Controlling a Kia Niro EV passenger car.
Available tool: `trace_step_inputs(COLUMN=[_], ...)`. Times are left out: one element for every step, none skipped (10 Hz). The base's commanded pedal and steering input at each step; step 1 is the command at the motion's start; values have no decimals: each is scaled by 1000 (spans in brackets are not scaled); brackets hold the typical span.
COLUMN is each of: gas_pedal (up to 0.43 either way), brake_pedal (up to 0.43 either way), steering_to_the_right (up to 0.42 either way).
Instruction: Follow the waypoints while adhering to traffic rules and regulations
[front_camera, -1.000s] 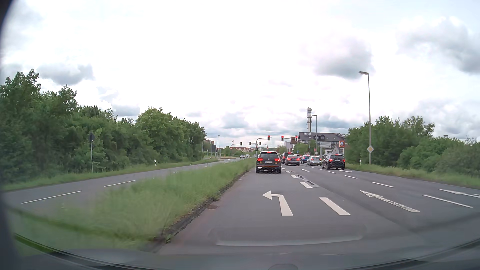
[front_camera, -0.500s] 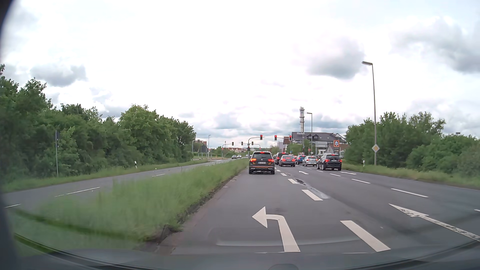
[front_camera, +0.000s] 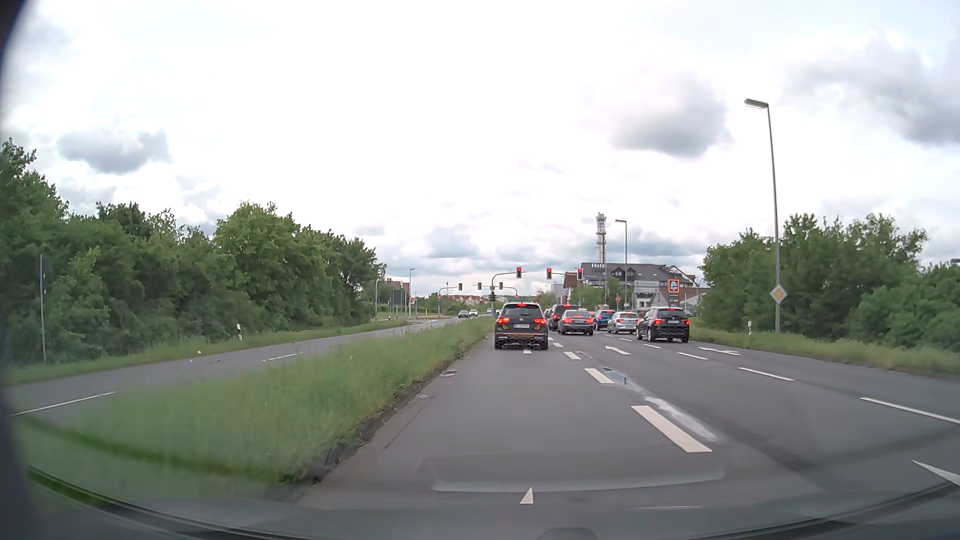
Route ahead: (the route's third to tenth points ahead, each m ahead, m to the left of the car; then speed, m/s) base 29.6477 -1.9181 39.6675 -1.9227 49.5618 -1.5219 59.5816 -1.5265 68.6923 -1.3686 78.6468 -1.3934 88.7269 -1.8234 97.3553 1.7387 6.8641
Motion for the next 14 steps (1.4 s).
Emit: trace_step_inputs(gas_pedal=[0,0,0,0,0,0,0,0,0,0,0,0,0,0], brake_pedal=[0,0,0,0,6,6,18,24,37,55,73,79,98,110], steering_to_the_right=[4,4,4,4,4,3,0,-2,-6,-9,-9,-6,-6,-6])
